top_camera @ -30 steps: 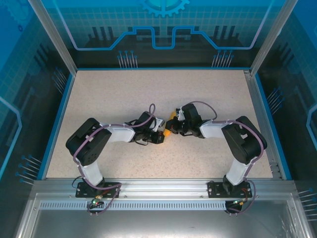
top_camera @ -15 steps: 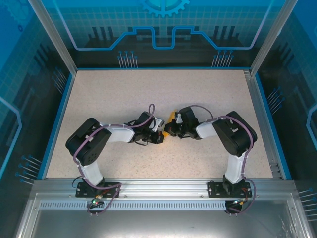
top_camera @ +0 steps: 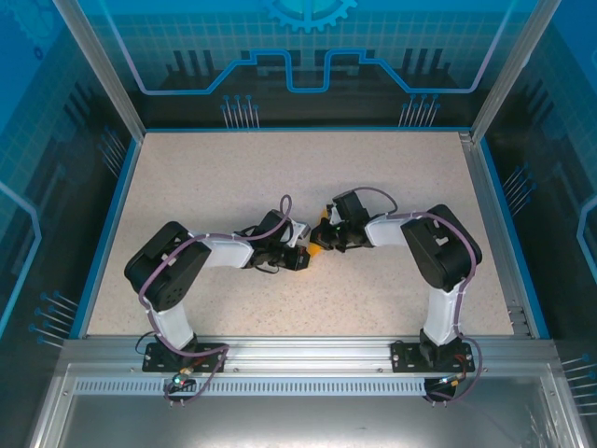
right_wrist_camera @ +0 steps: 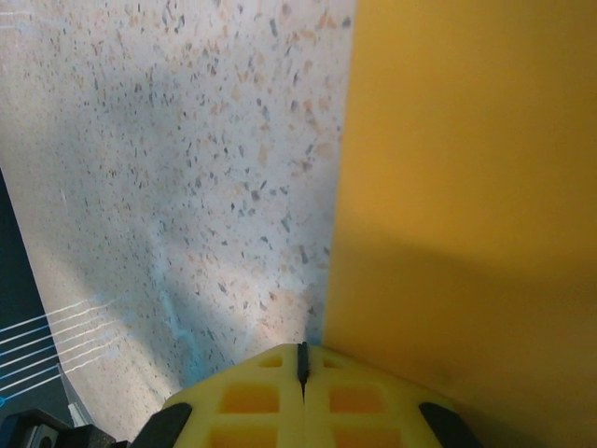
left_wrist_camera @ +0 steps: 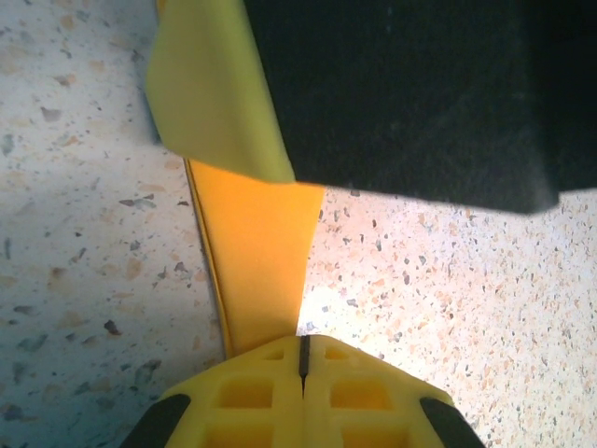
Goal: Fold a paper plane with a square sheet of paper (pick it up from the middle)
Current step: Fold the wing for the fifth time at the center of the table.
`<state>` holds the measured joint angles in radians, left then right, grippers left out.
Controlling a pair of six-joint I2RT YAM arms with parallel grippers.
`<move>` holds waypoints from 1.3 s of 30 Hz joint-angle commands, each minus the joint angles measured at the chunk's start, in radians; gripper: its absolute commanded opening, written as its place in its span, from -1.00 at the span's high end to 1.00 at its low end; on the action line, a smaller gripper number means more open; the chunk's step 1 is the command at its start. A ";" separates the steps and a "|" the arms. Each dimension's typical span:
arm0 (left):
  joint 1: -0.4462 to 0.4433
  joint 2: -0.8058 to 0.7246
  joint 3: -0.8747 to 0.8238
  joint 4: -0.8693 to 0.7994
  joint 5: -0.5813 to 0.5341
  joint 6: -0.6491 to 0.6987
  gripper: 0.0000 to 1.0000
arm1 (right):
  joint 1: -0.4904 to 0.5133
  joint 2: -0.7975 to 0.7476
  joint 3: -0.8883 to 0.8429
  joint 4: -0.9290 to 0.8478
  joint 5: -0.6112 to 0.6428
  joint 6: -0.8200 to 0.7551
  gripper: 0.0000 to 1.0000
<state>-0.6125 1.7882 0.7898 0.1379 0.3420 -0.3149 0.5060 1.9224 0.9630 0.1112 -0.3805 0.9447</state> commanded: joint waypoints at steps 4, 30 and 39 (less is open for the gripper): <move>-0.003 0.083 -0.075 -0.208 -0.083 0.008 1.00 | -0.094 0.074 0.075 -0.077 0.121 -0.047 0.97; -0.002 0.073 -0.090 -0.228 -0.086 0.003 1.00 | -0.252 0.267 0.384 -0.251 0.087 -0.124 0.96; -0.002 0.066 -0.090 -0.239 -0.074 0.003 1.00 | -0.306 0.308 0.464 -0.264 0.059 -0.127 0.91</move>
<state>-0.6121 1.7924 0.7815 0.1787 0.3004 -0.3149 0.2874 2.1765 1.3952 -0.1818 -0.5011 0.8345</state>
